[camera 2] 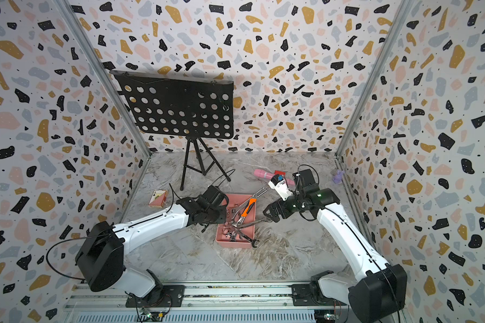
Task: Take out the wrench from the storage box
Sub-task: Adjust the storage box at the center of the board, then pick up the wrench from the storage box.
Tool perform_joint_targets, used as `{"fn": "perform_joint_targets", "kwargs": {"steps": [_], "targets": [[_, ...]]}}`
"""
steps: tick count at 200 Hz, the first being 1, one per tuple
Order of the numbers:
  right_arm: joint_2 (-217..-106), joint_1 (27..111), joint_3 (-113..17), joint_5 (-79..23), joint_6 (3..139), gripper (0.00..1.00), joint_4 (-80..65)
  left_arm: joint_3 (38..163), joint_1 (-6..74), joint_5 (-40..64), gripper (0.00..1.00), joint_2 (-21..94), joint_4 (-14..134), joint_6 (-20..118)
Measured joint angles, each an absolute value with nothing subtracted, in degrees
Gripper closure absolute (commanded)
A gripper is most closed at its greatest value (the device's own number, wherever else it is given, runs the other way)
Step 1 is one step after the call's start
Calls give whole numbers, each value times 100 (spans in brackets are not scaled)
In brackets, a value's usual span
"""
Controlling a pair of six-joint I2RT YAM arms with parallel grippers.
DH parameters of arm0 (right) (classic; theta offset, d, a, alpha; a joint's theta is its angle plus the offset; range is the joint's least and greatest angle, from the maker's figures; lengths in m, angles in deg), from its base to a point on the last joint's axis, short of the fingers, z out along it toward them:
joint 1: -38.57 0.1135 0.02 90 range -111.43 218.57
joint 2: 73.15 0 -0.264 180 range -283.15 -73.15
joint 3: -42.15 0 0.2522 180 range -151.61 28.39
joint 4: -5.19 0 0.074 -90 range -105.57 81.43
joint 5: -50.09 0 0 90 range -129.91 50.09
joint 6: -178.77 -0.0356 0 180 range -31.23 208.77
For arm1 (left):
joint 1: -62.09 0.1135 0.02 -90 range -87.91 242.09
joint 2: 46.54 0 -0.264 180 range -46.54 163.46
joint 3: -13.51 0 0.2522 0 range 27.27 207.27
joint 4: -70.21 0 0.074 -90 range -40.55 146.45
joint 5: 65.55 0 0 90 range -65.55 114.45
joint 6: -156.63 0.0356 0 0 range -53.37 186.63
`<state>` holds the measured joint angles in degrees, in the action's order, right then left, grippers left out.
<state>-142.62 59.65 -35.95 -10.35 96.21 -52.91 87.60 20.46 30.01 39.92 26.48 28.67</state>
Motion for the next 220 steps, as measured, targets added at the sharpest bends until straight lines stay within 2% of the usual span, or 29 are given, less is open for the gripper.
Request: {"fn": "perform_joint_targets", "kwargs": {"steps": [34,47,65,117,163,220], "targets": [[-14393,6278,-3807,-998,9879,4,-5310,9150,2252,2975,44,3723,2516,3615],[-14550,6420,-3973,-1000,10106,5,-5356,9185,2468,2881,34,3555,2495,4035],[-14756,6643,-4120,-1059,10447,5,-5431,9185,2844,2649,25,3308,2420,4640],[-15372,7192,-4524,-1402,11184,9,-5647,9182,3922,1185,1,2855,2398,6166],[-15757,7849,-4808,-2056,11258,16,-5671,8927,4523,35,0,2709,2731,6470],[-15919,8877,-4581,-3240,10554,26,-5358,8524,4601,-444,0,2517,2971,6380]]}}
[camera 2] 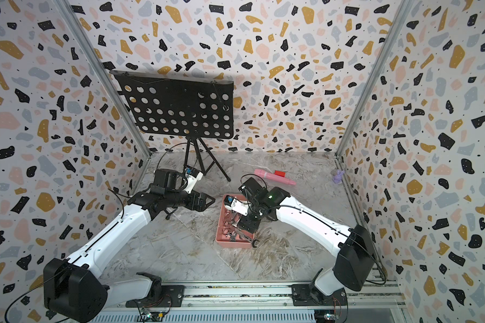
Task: Take out the wrench from the storage box
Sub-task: Pick up the wrench from the storage box.
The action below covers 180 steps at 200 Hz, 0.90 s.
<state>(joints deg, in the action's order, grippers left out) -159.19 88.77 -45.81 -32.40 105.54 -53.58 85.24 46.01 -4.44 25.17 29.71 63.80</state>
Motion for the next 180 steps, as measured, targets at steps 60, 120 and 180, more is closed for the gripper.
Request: {"fn": "perform_joint_targets", "kwargs": {"steps": [60,120,180], "targets": [[-16441,9443,-4227,-3905,9887,35,-5151,8234,4630,-571,0,2409,3026,6190],[-16981,9556,-4229,-4263,9540,44,-5135,8074,4645,-614,0,2256,3085,6124],[-17390,9548,-4314,-4228,9256,59,-5050,8028,4667,-627,0,2256,3085,6102]]}}
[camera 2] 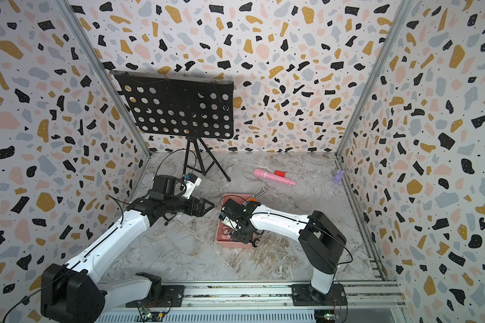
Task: Take out the wrench from the storage box
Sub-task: Pick up the wrench from the storage box.
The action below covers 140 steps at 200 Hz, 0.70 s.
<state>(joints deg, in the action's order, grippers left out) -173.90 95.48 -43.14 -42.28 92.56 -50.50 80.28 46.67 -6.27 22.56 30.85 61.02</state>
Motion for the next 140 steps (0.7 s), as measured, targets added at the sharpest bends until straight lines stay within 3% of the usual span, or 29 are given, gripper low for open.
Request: {"fn": "perform_joint_targets", "kwargs": {"steps": [32,97,140], "targets": [[-17464,9554,-4329,-4191,9105,68,-4978,8000,4667,-640,0,2256,3085,6098],[-17514,9521,-4517,-4220,8742,100,-5055,7906,4667,-656,0,2256,3102,6087],[-17471,9537,-4727,-4279,8681,100,-5173,7888,4667,-660,0,2285,3102,6087]]}}
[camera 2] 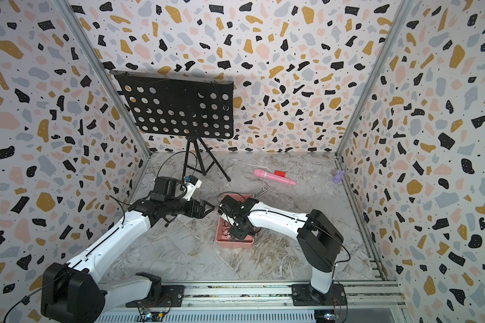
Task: Take out the wrench from the storage box
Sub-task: Pick up the wrench from the storage box.
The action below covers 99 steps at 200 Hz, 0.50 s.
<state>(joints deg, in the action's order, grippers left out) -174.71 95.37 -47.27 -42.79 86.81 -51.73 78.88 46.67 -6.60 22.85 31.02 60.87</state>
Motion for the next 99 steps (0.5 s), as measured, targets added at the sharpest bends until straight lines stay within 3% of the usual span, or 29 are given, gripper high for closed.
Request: {"fn": "perform_joint_targets", "kwargs": {"steps": [99], "targets": [[-16981,9548,-5066,-4486,8591,100,-5452,7888,4667,-658,0,2355,3100,6087]]}}
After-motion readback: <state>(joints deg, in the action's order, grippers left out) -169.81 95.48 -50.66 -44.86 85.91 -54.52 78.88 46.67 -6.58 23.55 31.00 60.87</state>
